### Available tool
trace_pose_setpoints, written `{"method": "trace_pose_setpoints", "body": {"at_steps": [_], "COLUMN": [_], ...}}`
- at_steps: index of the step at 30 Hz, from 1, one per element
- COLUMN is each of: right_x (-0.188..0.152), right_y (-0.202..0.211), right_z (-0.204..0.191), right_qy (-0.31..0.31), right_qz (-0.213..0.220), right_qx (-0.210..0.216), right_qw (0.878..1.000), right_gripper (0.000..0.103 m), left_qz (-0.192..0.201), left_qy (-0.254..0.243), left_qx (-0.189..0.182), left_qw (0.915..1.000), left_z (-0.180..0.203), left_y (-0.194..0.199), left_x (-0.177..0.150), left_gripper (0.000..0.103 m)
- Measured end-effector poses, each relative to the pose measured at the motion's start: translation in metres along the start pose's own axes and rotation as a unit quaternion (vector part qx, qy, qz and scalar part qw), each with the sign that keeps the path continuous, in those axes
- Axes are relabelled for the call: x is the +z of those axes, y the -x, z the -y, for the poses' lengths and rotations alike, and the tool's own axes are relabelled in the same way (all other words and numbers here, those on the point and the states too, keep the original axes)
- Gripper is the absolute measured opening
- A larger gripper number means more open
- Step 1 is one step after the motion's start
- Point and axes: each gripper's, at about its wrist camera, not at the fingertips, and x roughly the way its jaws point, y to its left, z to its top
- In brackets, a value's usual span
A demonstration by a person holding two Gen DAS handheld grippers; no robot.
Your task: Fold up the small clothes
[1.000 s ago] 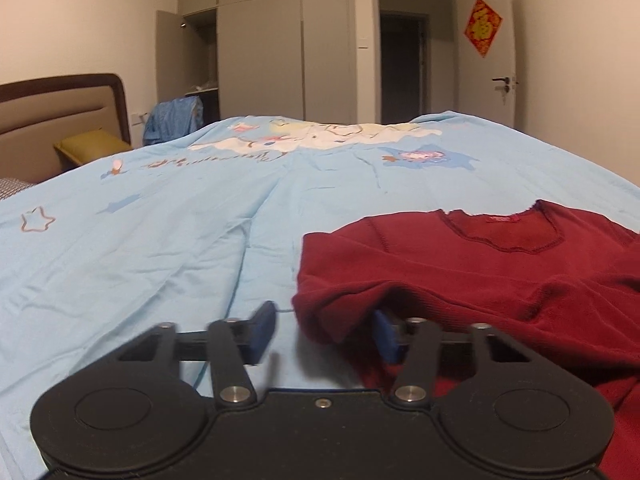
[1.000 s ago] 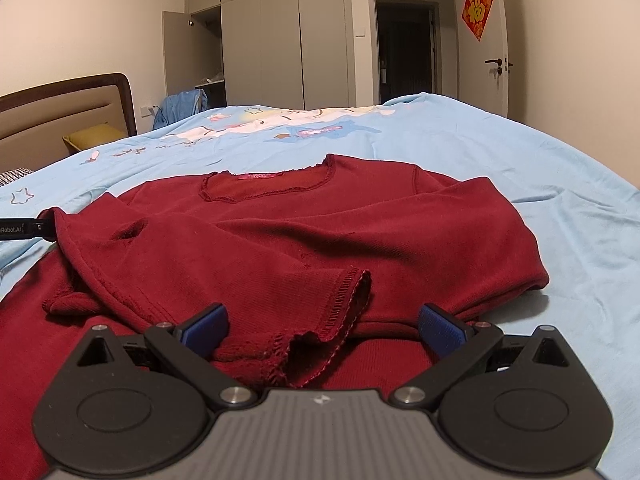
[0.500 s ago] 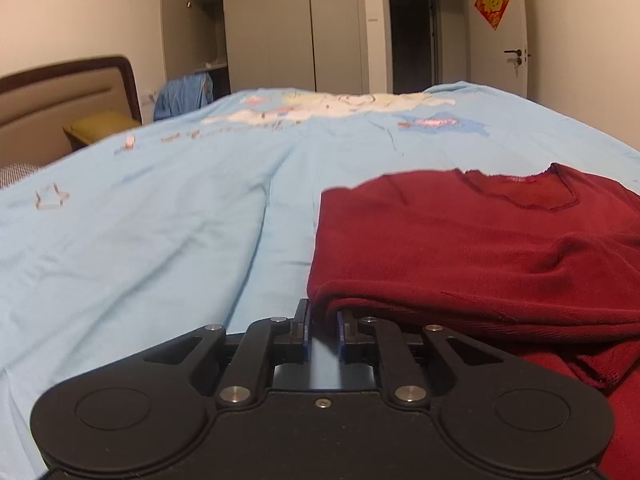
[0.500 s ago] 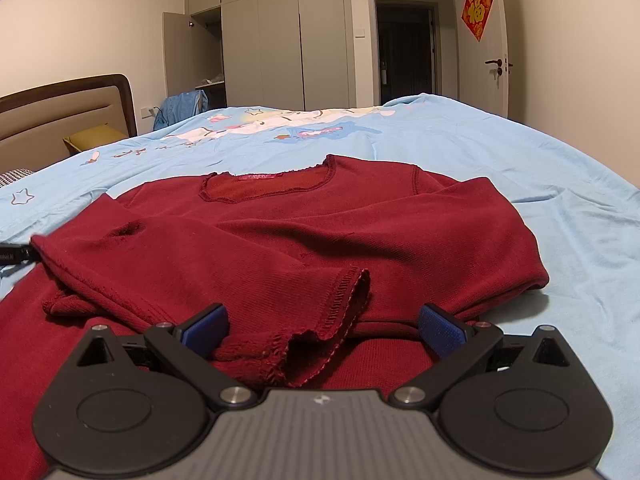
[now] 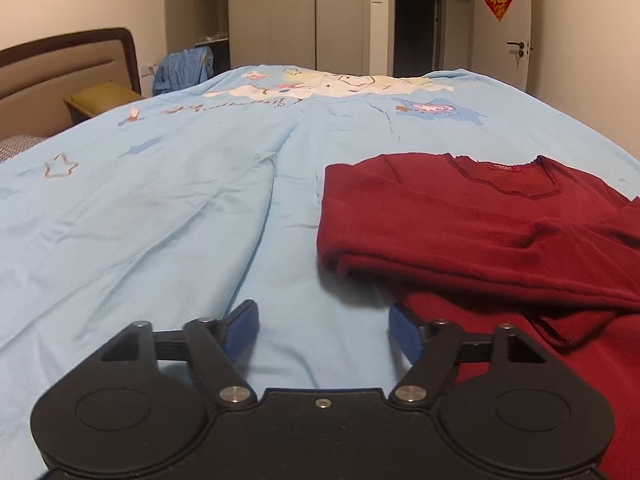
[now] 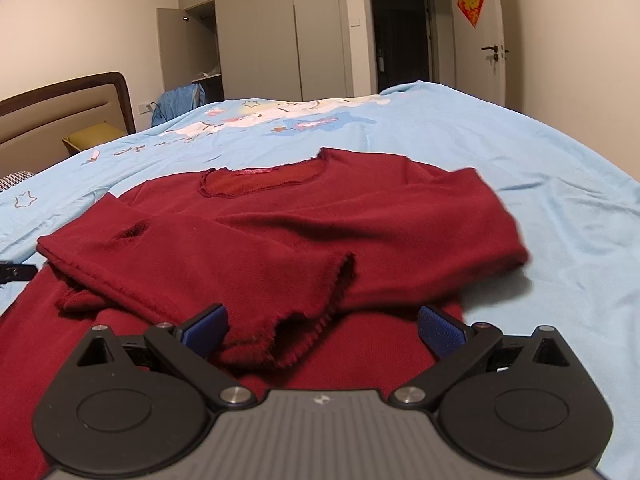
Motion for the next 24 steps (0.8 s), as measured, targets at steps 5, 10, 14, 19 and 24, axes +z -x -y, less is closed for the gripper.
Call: {"method": "trace_pose_setpoints", "body": {"at_steps": [5,10,14,19,24], "right_x": [-0.020,-0.051,-0.073,-0.089,-0.103], "right_y": [0.046,0.096,0.137,0.171,0.183], "right_z": [0.014,0.026,0.036,0.039,0.029], "right_qy": [0.004,0.021,0.001,-0.036,-0.022], "right_qz": [-0.011,-0.025,-0.010,-0.009,-0.028], "right_qx": [-0.003,-0.027,-0.043,-0.031,-0.015], "right_qw": [1.000,0.999,0.999,0.999,0.999], "right_gripper": [0.103,0.103,0.103,0.103,0.083], "left_qz": [-0.004,-0.020,-0.032,-0.050,-0.075], "left_qy": [0.046,0.065,0.063,0.069,0.068], "left_qx": [-0.014,-0.043,-0.055,-0.057,-0.083], "left_qw": [0.9988,0.9967,0.9960,0.9948,0.9914], "left_z": [-0.006,0.001,0.013,0.023,0.032], "left_y": [0.045,0.086,0.112,0.132,0.142], "left_x": [-0.028,-0.060,-0.082,-0.102,-0.116], "left_gripper": [0.099,0.101,0.102,0.102,0.098]}}
